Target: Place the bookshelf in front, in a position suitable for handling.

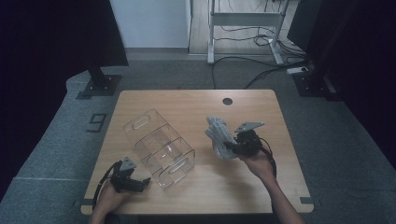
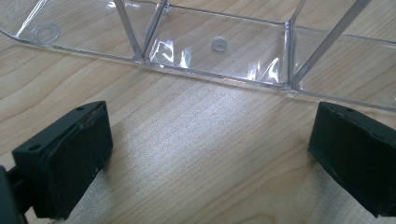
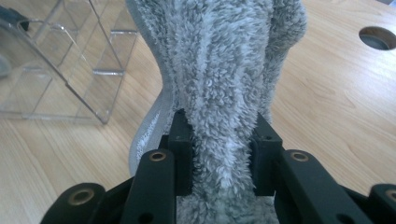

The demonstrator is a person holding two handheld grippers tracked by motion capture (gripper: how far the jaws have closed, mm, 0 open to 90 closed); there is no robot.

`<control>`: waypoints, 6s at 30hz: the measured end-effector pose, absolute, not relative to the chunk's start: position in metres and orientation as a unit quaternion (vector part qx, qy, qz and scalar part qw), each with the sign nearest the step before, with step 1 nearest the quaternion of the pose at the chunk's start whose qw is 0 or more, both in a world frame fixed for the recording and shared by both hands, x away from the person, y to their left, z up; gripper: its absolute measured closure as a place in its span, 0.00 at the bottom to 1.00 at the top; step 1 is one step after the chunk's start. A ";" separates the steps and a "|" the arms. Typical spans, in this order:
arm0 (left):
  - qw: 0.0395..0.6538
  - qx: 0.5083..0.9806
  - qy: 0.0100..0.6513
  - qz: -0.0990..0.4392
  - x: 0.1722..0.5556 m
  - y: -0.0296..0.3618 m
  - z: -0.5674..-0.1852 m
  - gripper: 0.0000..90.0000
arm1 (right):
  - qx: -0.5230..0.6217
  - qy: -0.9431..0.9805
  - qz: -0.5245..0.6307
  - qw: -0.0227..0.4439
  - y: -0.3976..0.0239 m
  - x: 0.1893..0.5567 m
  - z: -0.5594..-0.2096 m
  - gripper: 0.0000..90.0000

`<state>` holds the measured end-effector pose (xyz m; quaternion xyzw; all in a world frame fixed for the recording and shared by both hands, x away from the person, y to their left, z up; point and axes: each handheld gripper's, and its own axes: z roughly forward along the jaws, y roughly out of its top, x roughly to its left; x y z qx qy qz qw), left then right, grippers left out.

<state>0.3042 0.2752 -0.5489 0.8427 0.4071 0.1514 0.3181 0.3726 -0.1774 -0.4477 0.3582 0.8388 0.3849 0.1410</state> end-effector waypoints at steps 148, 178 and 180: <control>0.352 0.856 0.335 0.176 0.291 0.238 -0.483 0.95 | 0.349 0.835 0.400 0.147 -0.205 0.324 -0.469 0.04; 0.363 0.861 0.327 0.138 0.305 0.170 -0.480 0.91 | 0.326 0.841 0.409 0.136 -0.185 0.315 -0.468 0.05; 0.366 0.861 0.328 0.134 0.307 0.163 -0.481 0.90 | 0.323 0.843 0.409 0.134 -0.183 0.314 -0.468 0.05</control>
